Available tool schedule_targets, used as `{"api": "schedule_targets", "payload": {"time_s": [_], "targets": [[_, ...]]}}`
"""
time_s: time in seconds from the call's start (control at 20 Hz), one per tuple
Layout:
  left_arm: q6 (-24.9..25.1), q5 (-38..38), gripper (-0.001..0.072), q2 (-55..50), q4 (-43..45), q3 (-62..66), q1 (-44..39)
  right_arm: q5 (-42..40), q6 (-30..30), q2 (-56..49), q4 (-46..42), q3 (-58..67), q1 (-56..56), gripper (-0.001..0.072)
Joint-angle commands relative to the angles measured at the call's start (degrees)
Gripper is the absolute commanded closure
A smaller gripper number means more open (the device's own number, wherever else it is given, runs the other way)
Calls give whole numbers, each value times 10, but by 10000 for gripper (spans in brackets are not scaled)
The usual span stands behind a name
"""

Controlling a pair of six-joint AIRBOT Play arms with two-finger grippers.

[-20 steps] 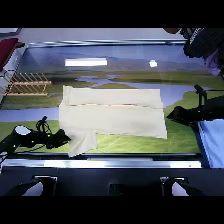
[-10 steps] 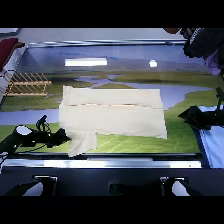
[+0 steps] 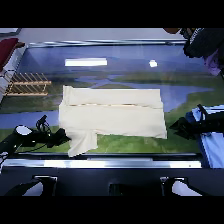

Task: Fold the clothes and pants, and hang the long-sleeved shirts on hangers.

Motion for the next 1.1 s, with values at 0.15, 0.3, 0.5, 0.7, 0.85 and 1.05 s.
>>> {"api": "schedule_targets", "payload": {"time_s": [0.15,0.3,0.5,0.7,0.85,1.05], "targets": [[0,-1,690,0,0,0,0,23,-31,-11,14,-35,1,234],[-1,-1,691,0,0,0,0,36,-49,-11,33,-76,1,235],[-2,-1,691,0,0,0,0,72,-71,-11,79,-113,1,249],[-2,-2,691,1,0,2,0,92,-76,-11,89,-120,1,465],[-2,-31,692,7,1,19,0,77,-81,-3,93,-120,1,683],[-43,-117,694,57,56,54,0,18,-34,54,56,-120,1,683]]}}
